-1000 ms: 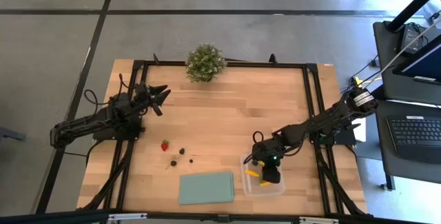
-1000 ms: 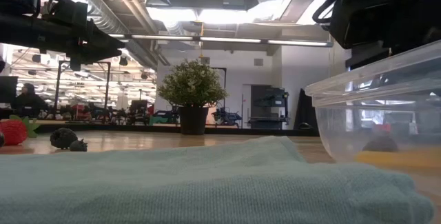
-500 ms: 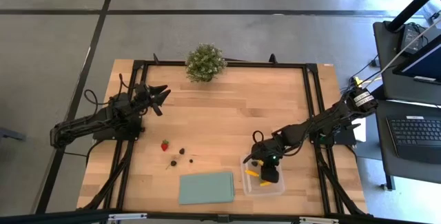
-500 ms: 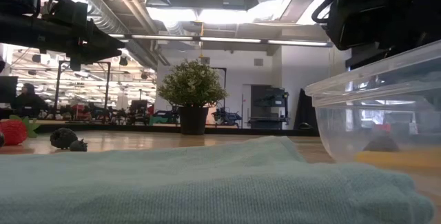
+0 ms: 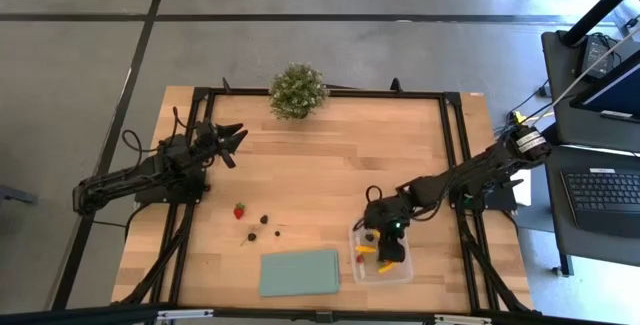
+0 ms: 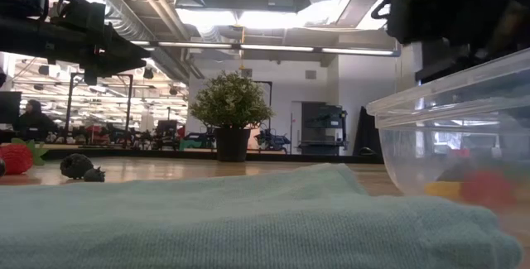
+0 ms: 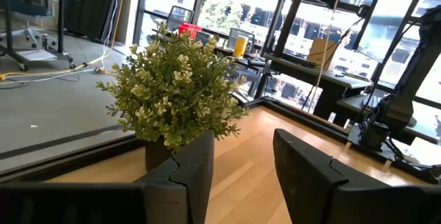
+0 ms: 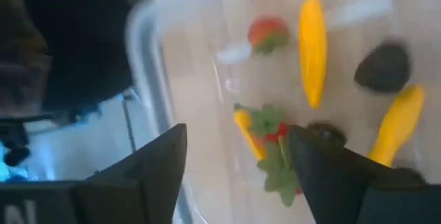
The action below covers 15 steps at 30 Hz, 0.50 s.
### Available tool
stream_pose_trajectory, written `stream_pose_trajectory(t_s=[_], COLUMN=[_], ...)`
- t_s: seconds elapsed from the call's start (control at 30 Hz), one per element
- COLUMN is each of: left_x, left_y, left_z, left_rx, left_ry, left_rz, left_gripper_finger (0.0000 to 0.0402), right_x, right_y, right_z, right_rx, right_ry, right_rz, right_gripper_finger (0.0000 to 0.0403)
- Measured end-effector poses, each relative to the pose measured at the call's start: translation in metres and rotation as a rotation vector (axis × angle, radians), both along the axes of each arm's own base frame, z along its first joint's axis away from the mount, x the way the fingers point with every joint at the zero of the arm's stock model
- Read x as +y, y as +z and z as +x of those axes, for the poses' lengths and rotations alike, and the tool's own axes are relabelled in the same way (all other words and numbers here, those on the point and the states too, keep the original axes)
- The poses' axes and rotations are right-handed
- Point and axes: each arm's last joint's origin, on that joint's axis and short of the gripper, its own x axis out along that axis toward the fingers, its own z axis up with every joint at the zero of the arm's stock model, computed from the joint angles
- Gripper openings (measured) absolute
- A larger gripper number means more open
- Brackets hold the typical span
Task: Pick and placing Produce into tupperware
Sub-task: Put the blackberry into the transparent bin
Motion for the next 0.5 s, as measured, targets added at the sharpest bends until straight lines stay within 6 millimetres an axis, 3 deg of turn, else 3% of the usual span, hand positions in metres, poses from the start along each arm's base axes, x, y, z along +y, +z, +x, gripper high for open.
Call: stream_pose_trajectory(t_s=[0.27,0.5], left_x=[0.0,0.0], left_y=[0.002,0.005], left_z=[0.0,0.0], left_rx=[-0.023,-0.069], left_ry=[0.0,-0.013], left_rz=[0.009,-0.002], left_gripper_finger=[0.0143,0.0143], right_x=[-0.046,-0.095], right_y=[0.05,0.107], right_z=[-0.003,-0.01], right_rx=[-0.285,-0.705], right_ry=[-0.111,-0.301], right_rz=[-0.071,-0.188], right_gripper_finger=[0.0259,0.0259])
